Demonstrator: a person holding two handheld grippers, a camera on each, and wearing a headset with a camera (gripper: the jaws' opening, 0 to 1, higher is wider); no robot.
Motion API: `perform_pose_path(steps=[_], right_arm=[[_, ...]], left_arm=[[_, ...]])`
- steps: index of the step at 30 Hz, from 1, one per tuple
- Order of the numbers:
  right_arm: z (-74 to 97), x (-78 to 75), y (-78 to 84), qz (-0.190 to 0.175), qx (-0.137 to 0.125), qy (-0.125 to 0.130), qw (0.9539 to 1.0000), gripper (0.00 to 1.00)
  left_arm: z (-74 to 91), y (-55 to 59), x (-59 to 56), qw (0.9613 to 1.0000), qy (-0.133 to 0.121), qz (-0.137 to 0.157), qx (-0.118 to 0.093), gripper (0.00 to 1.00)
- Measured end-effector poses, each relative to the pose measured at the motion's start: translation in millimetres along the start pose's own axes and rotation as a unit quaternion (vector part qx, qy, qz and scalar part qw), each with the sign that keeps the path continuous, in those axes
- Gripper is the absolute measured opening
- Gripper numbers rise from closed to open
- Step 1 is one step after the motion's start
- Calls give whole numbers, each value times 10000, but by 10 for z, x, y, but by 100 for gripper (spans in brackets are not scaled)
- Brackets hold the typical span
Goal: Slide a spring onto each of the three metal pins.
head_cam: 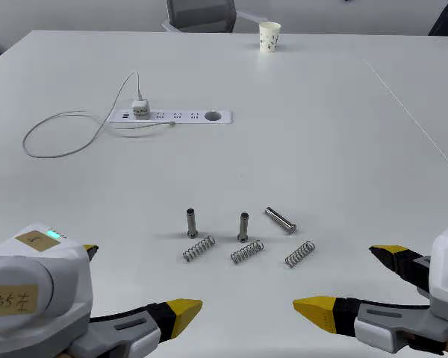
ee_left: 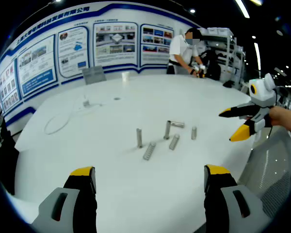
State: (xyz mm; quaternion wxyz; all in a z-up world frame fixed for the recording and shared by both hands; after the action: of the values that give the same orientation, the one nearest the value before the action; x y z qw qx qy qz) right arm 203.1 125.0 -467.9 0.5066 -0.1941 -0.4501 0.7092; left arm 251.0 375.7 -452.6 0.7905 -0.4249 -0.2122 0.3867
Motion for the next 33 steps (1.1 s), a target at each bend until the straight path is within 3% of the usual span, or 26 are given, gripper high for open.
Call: perform_pose_path(steps=[33], right_arm=[[60,19,13,67,51,24,10000,89]], left_arm=[[22,-51,-24,9999,36,-118,-88,93]])
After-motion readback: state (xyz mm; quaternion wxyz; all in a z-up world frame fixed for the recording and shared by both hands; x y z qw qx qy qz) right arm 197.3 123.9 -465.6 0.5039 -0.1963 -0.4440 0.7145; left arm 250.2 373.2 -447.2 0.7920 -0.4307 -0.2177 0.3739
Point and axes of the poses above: the centre of the closed fingertips' face, and the gripper's own axes: z roughly backward along the fingers, x roughly to its left, y roughly out of its underside, the point moved 4 cm from there along z, roughly backward along the fingers, and after that the axes turned 4 degrees about -y, right-handed, at the moved point
